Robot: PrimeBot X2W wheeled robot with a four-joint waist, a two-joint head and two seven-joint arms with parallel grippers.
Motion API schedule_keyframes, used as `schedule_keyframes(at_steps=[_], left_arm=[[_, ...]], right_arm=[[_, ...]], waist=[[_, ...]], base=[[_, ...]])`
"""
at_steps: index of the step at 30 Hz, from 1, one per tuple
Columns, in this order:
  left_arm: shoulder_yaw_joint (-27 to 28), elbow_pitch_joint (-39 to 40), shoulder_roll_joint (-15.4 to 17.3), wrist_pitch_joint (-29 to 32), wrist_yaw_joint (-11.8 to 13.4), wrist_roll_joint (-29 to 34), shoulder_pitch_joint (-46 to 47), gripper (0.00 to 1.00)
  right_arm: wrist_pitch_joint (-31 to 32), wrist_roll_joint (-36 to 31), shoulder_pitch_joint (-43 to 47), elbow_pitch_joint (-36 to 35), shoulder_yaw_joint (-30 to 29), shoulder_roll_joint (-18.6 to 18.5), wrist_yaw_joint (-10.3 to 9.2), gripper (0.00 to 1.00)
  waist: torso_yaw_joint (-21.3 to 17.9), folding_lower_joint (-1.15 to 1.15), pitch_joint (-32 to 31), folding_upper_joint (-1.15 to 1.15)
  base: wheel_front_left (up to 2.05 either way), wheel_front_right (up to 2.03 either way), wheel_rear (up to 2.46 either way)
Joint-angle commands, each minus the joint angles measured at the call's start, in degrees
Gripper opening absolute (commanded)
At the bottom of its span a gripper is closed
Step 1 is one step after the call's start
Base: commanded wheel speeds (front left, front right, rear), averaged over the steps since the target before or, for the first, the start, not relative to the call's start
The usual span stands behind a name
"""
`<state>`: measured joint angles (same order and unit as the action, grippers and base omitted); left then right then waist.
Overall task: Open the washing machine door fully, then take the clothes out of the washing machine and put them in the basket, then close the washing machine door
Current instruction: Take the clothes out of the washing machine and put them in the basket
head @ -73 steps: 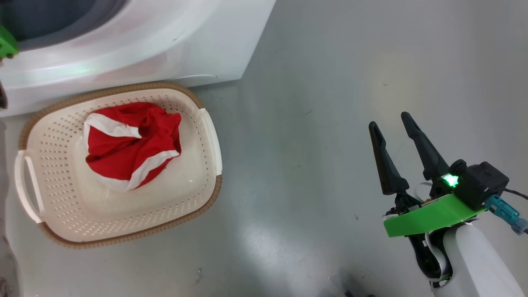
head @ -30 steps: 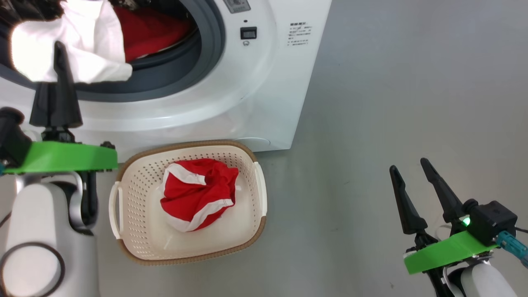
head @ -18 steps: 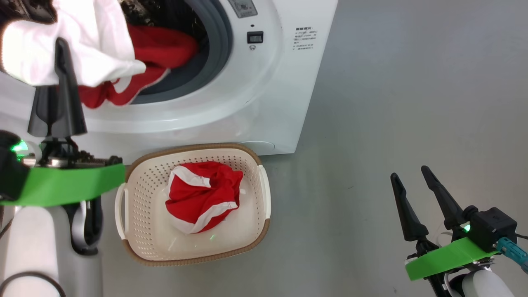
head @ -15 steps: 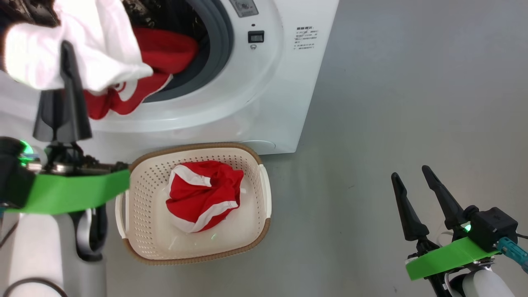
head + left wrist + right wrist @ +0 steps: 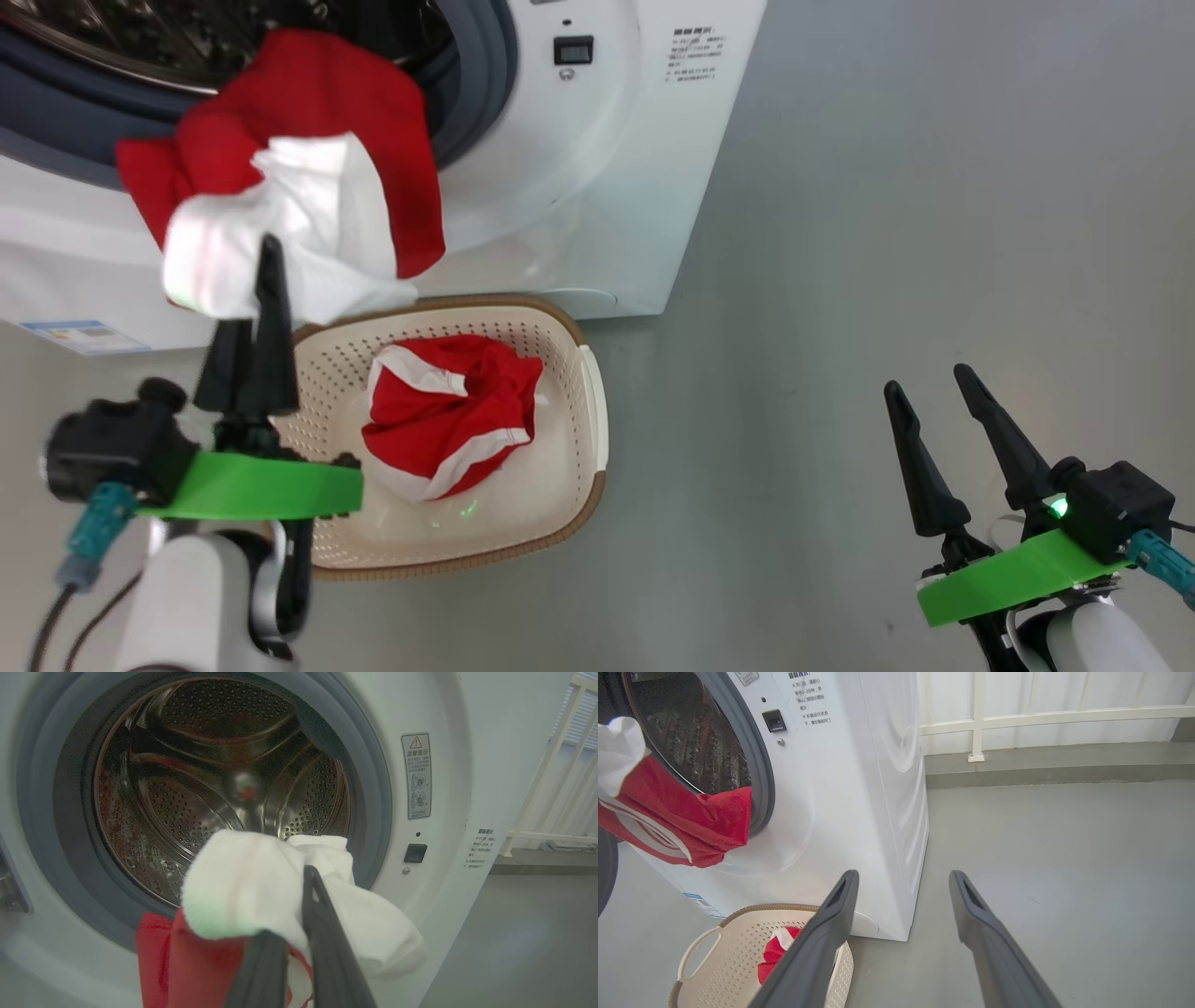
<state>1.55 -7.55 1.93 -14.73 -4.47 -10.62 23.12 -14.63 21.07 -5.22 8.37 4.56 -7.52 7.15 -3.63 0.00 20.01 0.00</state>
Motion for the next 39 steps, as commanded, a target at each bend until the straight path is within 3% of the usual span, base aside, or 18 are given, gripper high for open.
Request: schedule_keyframes(at_steps=[1,6,18,39], left_arm=[[0.8,-0.4,1.0,-0.3,0.8,-0.9,-0.9,0.0],[0.1,-7.8,1.0,-0.3,1.5,-1.5,-0.1,0.0],[1.3,-25.7,1.0,-0.3,0.3,0.7,8.6,0.0],[2.2,-46.4,2.1,-0.3,-0.3,5.5,21.4,0.0]], right_arm=[[-0.4,0.1,-1.2,-1.6,1.2,-0.8,0.34,1.0],[-0.4,0.2,-2.7,-2.0,1.3,-0.8,0.34,1.0],[-0.4,0.4,-7.3,-2.9,1.7,-0.3,0.34,1.0],[-0.4,0.9,-12.8,-4.0,3.0,0.8,0.34,1.0]], waist=[[-0.4,0.0,1.6,0.0],[-0.9,0.0,4.8,0.0],[-2.2,0.0,14.1,0.0],[-5.4,0.0,25.1,0.0]], base=[[0.0,0.0,0.0],[0.0,0.0,0.0],[0.0,0.0,0.0],[0.0,0.0,0.0]])
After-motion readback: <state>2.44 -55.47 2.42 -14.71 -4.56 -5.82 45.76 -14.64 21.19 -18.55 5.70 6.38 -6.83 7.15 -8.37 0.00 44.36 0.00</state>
